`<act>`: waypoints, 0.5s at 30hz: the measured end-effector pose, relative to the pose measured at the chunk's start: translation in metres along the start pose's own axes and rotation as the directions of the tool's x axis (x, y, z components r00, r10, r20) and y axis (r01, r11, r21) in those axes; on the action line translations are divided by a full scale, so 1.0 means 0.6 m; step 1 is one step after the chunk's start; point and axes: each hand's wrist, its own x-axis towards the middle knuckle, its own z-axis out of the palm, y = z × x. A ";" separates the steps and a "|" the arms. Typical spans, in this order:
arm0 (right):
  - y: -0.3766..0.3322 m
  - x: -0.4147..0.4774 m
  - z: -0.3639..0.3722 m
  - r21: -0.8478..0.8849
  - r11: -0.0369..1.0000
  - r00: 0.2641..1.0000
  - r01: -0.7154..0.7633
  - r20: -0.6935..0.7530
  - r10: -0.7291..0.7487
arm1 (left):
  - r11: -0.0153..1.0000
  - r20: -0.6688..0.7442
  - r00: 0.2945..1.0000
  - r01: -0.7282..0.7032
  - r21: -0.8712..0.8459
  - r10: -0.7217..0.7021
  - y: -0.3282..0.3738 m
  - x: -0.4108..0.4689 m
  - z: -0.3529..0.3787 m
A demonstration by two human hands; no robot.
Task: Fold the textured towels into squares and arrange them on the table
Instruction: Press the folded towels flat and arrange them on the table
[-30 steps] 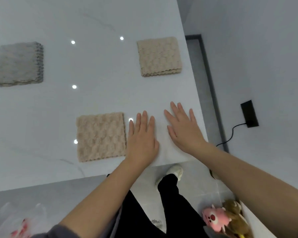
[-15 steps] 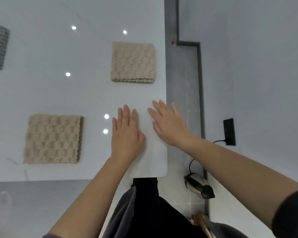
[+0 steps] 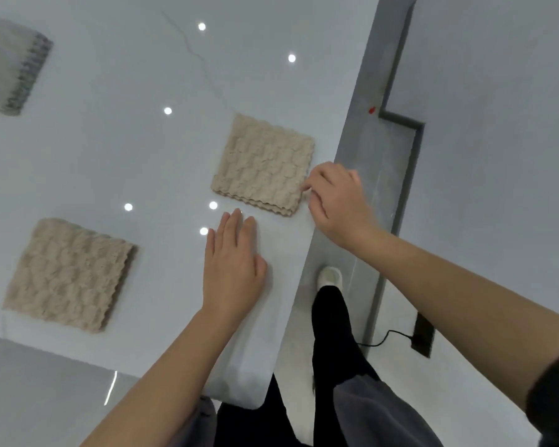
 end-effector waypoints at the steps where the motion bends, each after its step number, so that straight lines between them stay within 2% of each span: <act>1: 0.015 0.020 0.000 0.019 1.000 1.000 0.025 -0.008 -0.025 | 1.000 -0.014 0.999 0.031 -0.001 -0.031 0.009 0.007 0.007; 5: 0.068 0.090 0.014 0.070 0.984 0.983 0.161 0.071 -0.166 | 0.975 -0.108 0.970 0.212 -0.062 -0.218 0.051 0.031 0.034; 10: 0.098 0.157 0.017 0.137 0.954 0.903 0.268 0.309 -0.298 | 0.882 -0.209 0.868 0.397 -0.253 -0.451 0.102 0.058 0.051; 15: 0.115 0.220 0.023 0.177 0.914 0.787 0.366 0.464 -0.406 | 0.688 -0.222 0.695 0.511 -0.515 -0.683 0.133 0.105 0.042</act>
